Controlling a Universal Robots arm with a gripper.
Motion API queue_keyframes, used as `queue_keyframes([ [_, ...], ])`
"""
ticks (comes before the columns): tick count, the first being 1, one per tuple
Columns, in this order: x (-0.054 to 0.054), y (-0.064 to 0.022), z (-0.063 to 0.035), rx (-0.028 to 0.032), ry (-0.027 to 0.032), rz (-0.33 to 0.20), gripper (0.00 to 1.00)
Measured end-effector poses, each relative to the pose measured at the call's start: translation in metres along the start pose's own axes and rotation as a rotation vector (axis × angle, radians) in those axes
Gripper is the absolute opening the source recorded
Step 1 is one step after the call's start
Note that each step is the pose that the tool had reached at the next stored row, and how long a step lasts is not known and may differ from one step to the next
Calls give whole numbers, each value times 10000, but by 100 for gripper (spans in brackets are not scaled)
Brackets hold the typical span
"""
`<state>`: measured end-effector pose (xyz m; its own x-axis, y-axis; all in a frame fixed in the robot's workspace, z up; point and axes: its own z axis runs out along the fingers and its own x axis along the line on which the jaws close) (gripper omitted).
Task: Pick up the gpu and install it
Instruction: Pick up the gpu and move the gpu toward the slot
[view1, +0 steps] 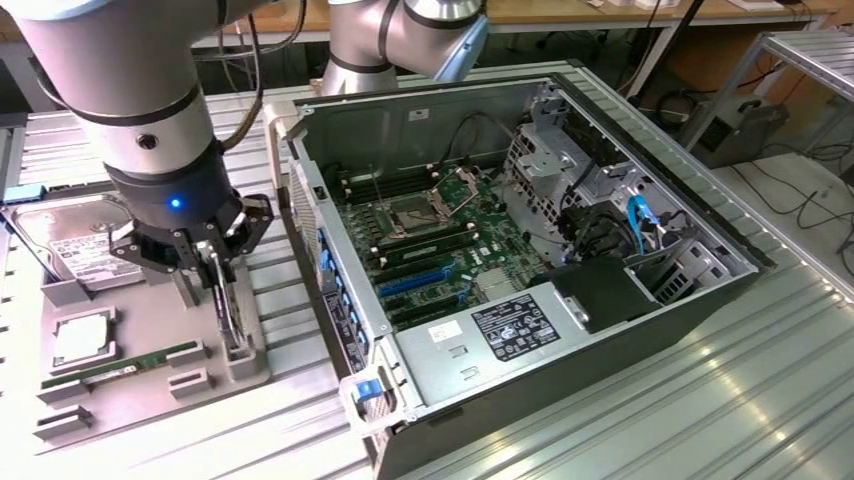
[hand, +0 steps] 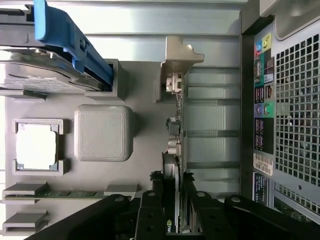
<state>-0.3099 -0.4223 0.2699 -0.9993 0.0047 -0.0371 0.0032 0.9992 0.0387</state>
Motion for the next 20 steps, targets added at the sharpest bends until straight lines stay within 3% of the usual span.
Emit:
queue_keyframes([
  [8,-22,-12,-406,-1,1,-1,26],
  [20,-213,-121,-1059,-2,131,5,26],
])
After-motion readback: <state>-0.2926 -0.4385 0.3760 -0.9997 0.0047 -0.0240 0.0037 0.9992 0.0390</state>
